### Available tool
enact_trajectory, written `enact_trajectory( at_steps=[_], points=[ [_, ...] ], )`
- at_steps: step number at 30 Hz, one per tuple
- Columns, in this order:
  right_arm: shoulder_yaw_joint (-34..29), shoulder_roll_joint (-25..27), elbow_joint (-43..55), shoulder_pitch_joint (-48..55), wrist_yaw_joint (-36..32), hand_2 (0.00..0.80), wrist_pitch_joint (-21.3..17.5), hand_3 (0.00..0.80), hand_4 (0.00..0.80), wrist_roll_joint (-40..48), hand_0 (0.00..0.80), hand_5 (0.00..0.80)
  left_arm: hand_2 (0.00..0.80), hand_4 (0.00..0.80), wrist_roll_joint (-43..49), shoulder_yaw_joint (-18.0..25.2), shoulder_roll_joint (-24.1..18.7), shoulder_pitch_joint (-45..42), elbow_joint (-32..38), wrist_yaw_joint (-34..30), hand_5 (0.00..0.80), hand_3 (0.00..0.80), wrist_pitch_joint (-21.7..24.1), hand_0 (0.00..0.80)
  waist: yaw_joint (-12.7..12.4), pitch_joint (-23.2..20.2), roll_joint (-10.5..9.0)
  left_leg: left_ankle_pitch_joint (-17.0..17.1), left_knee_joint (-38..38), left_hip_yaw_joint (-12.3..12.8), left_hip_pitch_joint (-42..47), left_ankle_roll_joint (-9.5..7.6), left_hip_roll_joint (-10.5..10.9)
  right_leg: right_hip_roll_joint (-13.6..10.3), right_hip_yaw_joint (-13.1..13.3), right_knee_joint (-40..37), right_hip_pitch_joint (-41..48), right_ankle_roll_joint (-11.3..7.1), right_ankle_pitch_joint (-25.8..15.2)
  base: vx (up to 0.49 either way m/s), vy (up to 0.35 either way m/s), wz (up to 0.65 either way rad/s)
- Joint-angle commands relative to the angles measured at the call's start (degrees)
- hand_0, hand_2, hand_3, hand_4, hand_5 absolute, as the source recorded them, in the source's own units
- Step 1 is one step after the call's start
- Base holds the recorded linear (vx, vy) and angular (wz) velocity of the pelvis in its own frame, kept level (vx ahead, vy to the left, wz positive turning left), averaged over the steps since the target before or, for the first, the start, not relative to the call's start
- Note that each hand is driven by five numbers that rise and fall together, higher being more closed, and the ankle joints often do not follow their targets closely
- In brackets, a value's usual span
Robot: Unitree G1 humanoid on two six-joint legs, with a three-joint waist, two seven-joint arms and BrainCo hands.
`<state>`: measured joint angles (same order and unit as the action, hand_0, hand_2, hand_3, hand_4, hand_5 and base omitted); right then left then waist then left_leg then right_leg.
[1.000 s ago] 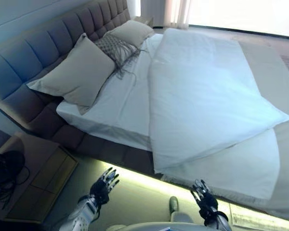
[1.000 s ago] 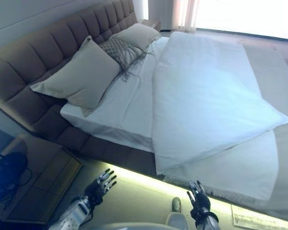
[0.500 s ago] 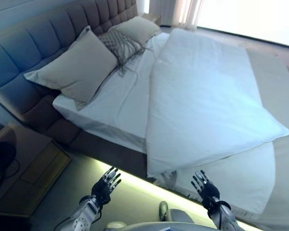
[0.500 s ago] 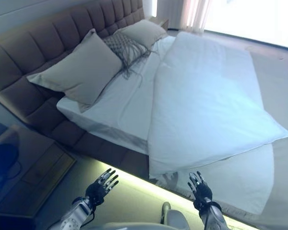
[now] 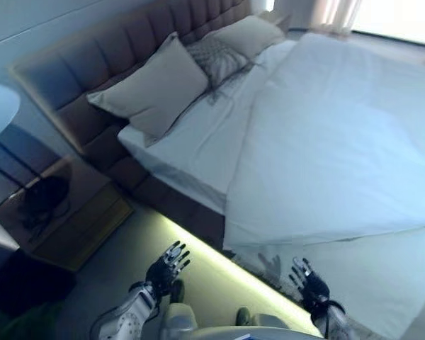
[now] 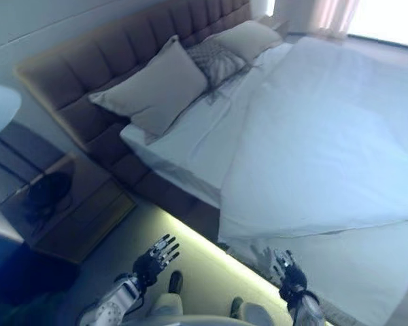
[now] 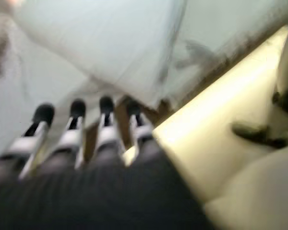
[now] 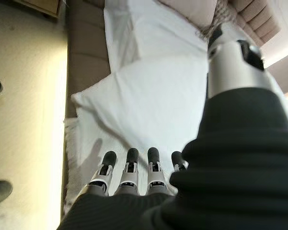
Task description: Make the bed neatly
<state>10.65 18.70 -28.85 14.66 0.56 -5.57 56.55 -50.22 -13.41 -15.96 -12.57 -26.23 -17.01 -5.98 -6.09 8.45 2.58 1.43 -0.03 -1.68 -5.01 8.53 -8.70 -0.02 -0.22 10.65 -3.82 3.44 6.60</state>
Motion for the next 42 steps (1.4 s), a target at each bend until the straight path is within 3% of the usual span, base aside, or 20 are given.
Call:
enact_trajectory(
  at_steps=[1,3,4,5,6,8,10,12,15,18,20,21,24,27,29,32,34,36,38,42],
  points=[
    [0.58,-0.86,4.89,4.28,-0.54,0.000,-2.50,0.000,0.000,0.83,0.000,0.000,0.000,0.000,0.90,2.81,-1.55,-0.88,4.60,-2.07,0.000,0.000,0.92,0.000,1.35,-3.47,-0.13,14.65,-2.07,-1.34,-6.89,-1.75,0.83,-4.88,-5.07,-2.98,13.80,-6.78,2.83,0.233,0.182,-0.60],
    [0.83,-1.20,5.06,4.05,0.71,0.000,-2.48,0.000,0.000,0.78,0.000,0.000,0.000,0.000,0.84,2.45,-2.03,-0.49,4.85,-1.84,0.000,0.000,0.24,0.000,1.65,-3.71,-0.53,10.51,4.38,-1.64,-7.67,-2.81,2.23,-6.52,-4.19,-2.29,13.75,-7.32,2.47,0.154,0.187,-0.57],
    [0.91,-1.07,5.86,3.84,1.21,0.000,-2.38,0.000,0.000,1.14,0.000,0.000,0.000,0.000,1.34,2.18,-2.21,-0.09,5.13,-2.18,0.000,0.000,0.12,0.000,2.15,-3.72,-1.20,6.98,11.03,-0.44,-8.52,-3.70,3.39,-7.83,-3.88,-1.27,13.06,-7.48,2.39,0.140,0.218,-0.40],
    [1.26,-1.08,6.49,3.68,1.80,0.000,-2.42,0.000,0.000,0.94,0.000,0.000,0.000,0.000,1.83,1.69,-2.32,-0.05,5.36,-2.26,0.000,0.000,0.47,0.000,2.19,-3.94,-1.36,4.27,10.82,0.07,-8.20,-4.47,4.08,-8.83,-3.80,-0.02,12.79,-7.88,2.54,0.180,0.251,-0.24],
    [1.28,-1.18,7.08,3.74,2.45,0.000,-2.57,0.000,0.000,0.65,0.000,0.000,0.000,0.000,2.53,1.22,-2.74,-0.07,6.06,-1.96,0.000,0.000,0.71,0.000,1.93,-4.22,-1.13,4.29,10.86,-0.27,-8.49,-4.48,4.83,-9.58,-3.97,1.21,12.98,-8.27,2.98,0.221,0.285,-0.18],
    [0.40,-1.94,7.63,3.56,2.84,0.000,-2.86,0.000,0.000,-0.04,0.000,0.000,0.000,0.000,3.38,0.36,-4.27,0.36,6.80,-3.00,0.000,0.000,1.63,0.000,1.89,-4.39,-1.61,0.79,14.17,0.28,-9.21,-7.45,7.42,-12.79,-3.24,9.65,10.64,-10.78,-0.47,0.196,0.323,-0.15],
    [0.94,-2.49,8.48,3.32,4.00,0.000,-3.33,0.000,0.000,-1.59,0.000,0.000,0.000,0.000,3.42,-0.94,-4.70,-0.24,6.95,-1.29,0.000,0.000,3.17,0.000,2.08,-4.04,-0.95,-1.04,13.73,0.34,-6.41,-9.95,9.18,-14.93,-3.29,22.68,3.42,-10.74,-5.64,0.164,0.328,0.02],
    [1.62,-3.51,8.21,2.56,3.87,0.000,-3.43,0.000,0.000,-2.56,0.000,0.000,0.000,0.000,2.63,-0.39,-5.27,0.17,5.94,-0.28,0.000,0.000,3.13,0.000,1.99,-3.18,-0.60,-2.03,13.30,0.78,-3.63,-10.93,9.76,-16.74,-5.04,26.95,-1.95,-9.54,-7.58,0.148,0.162,-0.28],
    [1.88,-3.87,7.07,2.12,4.11,0.000,-3.39,0.000,0.000,-2.87,0.000,0.000,0.000,0.000,2.15,0.57,-5.86,0.92,5.03,-0.71,0.000,0.000,2.80,0.000,1.98,-2.47,-0.81,-2.54,12.46,0.60,-0.82,-10.47,9.93,-18.12,-6.46,18.15,-1.70,-8.73,-8.99,0.132,-0.064,-0.48],
    [0.21,-3.91,3.68,1.07,3.16,0.000,-3.18,0.000,0.000,-2.20,0.000,0.000,0.000,0.000,0.41,0.44,-5.70,1.47,4.14,-0.60,0.000,0.000,3.02,0.000,3.28,-1.94,-2.74,-4.91,12.26,-0.85,0.82,-8.92,10.40,-20.64,-1.62,-0.03,-1.14,-11.27,-15.11,0.138,-0.224,-0.27],
    [-1.35,-3.47,1.90,0.56,2.05,0.000,-2.33,0.000,0.000,-1.80,0.000,0.000,0.000,0.000,-0.40,0.90,-5.97,1.09,4.56,-0.69,0.000,0.000,2.54,0.000,3.70,-1.81,-3.81,-6.33,11.83,-1.19,1.66,-7.76,9.28,-22.00,0.94,-7.48,-0.63,-13.25,-19.86,0.147,-0.316,-0.26],
    [-2.46,-3.15,0.90,0.27,0.80,0.000,-1.43,0.000,0.000,-1.68,0.000,0.000,0.000,0.000,-0.99,1.51,-6.57,0.21,5.66,-0.49,0.000,0.000,2.19,0.000,3.72,-1.77,-4.53,-7.05,11.23,-1.28,2.31,-6.70,6.66,-21.99,1.67,-10.00,-1.22,-14.67,-21.74,0.102,-0.321,-0.12],
    [-3.26,-2.72,0.18,0.21,-0.73,0.000,-0.35,0.000,0.000,-1.54,0.000,0.000,0.000,0.000,-1.39,2.30,-7.14,-1.06,6.35,-0.58,0.000,0.000,2.36,0.000,3.33,-1.69,-4.89,-7.26,10.75,-1.20,2.98,-5.83,3.63,-21.19,0.81,-10.17,-1.51,-15.45,-21.18,0.082,-0.310,0.05],
    [-4.45,-2.35,-0.63,1.27,-3.34,0.000,1.96,0.000,0.000,-2.24,0.000,0.000,0.000,0.000,-1.93,4.64,-8.08,-4.01,6.83,-1.28,0.000,0.000,3.35,0.000,1.81,-1.51,-6.54,-6.73,11.73,-0.83,1.95,-3.92,-2.34,-17.99,-3.19,-7.66,-0.89,-16.52,-15.30,0.107,-0.442,0.13],
    [-4.81,-1.58,-0.69,1.51,-3.34,0.000,2.76,0.000,0.000,-3.03,0.000,0.000,0.000,0.000,-3.87,4.46,-7.97,-4.82,6.61,0.96,0.000,0.000,3.72,0.000,1.57,-1.29,-6.73,-6.01,12.55,-2.71,0.78,-3.01,-4.74,-16.02,-3.42,-5.56,-1.23,-16.50,-12.77,0.102,-0.365,0.20],
    [-5.79,-0.10,2.49,2.98,-0.74,0.000,1.08,0.000,0.000,1.31,0.000,0.000,0.000,0.000,-3.16,3.07,-7.80,-4.72,7.34,-1.15,0.000,0.000,1.60,0.000,1.64,-0.19,-5.80,-1.79,12.89,-3.07,-1.27,-1.47,-7.90,-14.81,-6.11,-3.73,-2.19,-14.66,-10.99,0.068,-0.170,0.37],
    [-7.32,0.65,-0.17,0.71,-0.40,0.000,-1.32,0.000,0.000,4.56,0.000,0.000,0.000,0.000,-0.67,0.83,-7.61,-3.43,7.64,-2.81,0.000,0.000,2.38,0.000,0.49,1.53,-4.00,5.81,15.13,-7.31,-6.18,0.33,-7.24,-14.14,-7.56,-4.64,-1.93,-13.95,-11.00,-0.085,-0.019,0.72],
    [-8.02,4.35,-6.92,-8.73,1.30,0.000,-5.92,0.000,0.000,8.09,0.000,0.000,0.000,0.000,-2.37,-3.28,-8.31,2.18,7.32,-3.74,0.000,0.000,4.73,0.000,-1.05,5.10,-1.13,7.61,8.57,-7.15,-10.13,0.41,-5.90,-14.80,-9.51,-5.72,-2.68,-13.77,-10.85,-0.347,0.104,0.73],
    [-10.61,7.55,-15.97,-19.51,1.33,0.000,-8.33,0.000,0.000,12.14,0.000,0.000,0.000,0.000,-3.92,-7.02,-9.74,10.17,4.47,-3.20,0.000,0.000,6.00,0.000,-1.28,8.22,0.39,5.98,7.59,-6.82,-14.07,-0.95,-3.77,-17.12,-10.24,-3.63,-6.84,-13.97,-10.43,-0.398,0.098,0.44],
    [-16.27,13.61,-30.38,-31.01,-2.79,0.000,-4.68,0.000,0.000,25.09,0.000,0.000,0.000,0.000,-4.69,-9.10,-11.24,18.99,3.70,0.39,0.000,0.000,5.48,0.000,-2.68,11.97,1.73,5.32,11.64,-7.11,-20.95,0.60,-1.78,-21.39,-10.84,-1.55,-11.73,-15.68,-11.85,-0.151,-0.017,0.34]
  ],
)
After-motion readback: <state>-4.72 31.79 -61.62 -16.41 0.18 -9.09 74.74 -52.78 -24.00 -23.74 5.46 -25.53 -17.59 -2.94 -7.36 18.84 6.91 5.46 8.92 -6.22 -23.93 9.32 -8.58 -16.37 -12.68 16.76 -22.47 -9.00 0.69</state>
